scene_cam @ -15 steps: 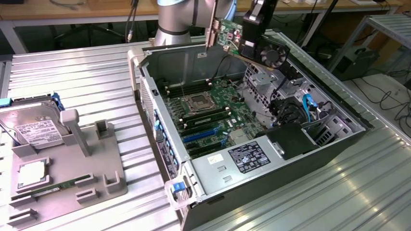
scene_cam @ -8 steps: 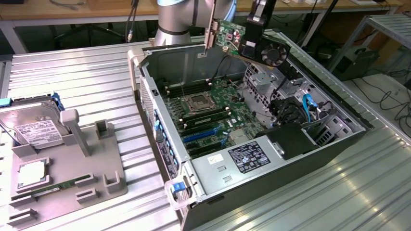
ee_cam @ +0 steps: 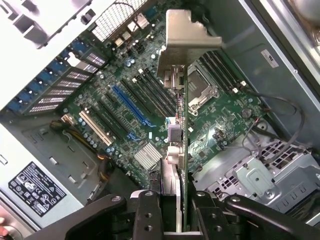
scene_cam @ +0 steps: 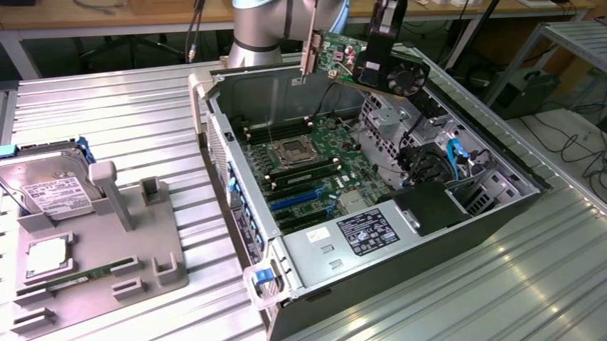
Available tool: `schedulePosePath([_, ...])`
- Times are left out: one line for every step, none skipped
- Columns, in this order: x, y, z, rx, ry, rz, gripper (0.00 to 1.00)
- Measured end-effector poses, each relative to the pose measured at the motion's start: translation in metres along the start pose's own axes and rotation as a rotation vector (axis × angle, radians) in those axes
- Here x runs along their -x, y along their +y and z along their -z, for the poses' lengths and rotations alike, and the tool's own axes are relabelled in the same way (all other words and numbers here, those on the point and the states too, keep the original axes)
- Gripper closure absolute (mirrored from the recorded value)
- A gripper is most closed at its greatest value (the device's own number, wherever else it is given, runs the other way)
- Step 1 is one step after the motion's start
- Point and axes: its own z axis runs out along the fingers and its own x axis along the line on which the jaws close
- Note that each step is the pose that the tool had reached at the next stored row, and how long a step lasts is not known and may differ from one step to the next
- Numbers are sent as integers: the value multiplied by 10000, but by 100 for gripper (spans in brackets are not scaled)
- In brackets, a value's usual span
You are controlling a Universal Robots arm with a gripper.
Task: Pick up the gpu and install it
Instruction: 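Insert the gpu into the slot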
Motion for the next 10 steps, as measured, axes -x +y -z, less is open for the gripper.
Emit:
schedulePosePath([0,0,0,-1,-5,139,72])
schedulePosePath([0,0,-1,-2,-10,289,72])
schedulePosePath([0,0,0,-3,-14,431,72])
schedulePosePath([0,0,0,-2,-19,552,72])
schedulePosePath([0,0,-1,-1,-25,666,72])
schedulePosePath([0,0,-1,0,-31,786,72])
schedulePosePath([0,0,0,1,-38,930,72])
schedulePosePath([0,0,0,2,-43,1038,72])
schedulePosePath([0,0,0,2,-49,1149,72])
schedulePosePath([0,0,-1,5,-60,1337,72])
